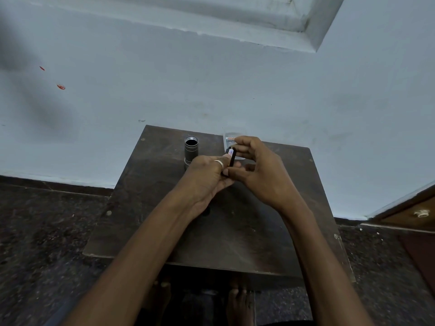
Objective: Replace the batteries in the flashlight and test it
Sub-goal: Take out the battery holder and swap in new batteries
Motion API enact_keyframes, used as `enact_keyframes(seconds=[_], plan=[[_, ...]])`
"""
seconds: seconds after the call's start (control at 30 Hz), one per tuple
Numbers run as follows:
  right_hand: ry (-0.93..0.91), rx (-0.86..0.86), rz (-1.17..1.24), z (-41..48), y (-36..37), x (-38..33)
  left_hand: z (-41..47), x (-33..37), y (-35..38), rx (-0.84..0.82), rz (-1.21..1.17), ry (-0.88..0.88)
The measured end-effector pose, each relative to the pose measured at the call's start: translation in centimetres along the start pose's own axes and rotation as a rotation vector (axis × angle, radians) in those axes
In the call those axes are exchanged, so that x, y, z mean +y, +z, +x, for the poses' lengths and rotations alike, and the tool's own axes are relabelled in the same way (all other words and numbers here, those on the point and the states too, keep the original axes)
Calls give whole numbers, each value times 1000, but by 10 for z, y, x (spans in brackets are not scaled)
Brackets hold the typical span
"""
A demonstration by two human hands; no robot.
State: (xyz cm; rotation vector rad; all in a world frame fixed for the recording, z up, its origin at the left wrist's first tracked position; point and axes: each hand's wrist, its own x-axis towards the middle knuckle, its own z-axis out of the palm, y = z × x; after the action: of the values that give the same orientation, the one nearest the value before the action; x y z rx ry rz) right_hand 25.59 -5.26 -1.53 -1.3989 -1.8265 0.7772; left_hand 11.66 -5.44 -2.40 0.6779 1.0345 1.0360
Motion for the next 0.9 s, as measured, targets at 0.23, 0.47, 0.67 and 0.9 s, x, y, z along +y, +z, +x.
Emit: enact_keyframes(seconds=[0.23, 0.47, 0.67, 0.9], plan=[[-39, 22, -65, -2, 1, 2, -1, -1, 3, 12, 35, -2], [-14, -5, -76, 0, 0, 3, 2, -4, 1, 48, 11, -6], [8, 159, -257, 20, -12, 12, 1, -2, 2, 88, -64, -34], [38, 16, -595, 91, 2, 17, -2, -1, 3, 89, -74, -82]])
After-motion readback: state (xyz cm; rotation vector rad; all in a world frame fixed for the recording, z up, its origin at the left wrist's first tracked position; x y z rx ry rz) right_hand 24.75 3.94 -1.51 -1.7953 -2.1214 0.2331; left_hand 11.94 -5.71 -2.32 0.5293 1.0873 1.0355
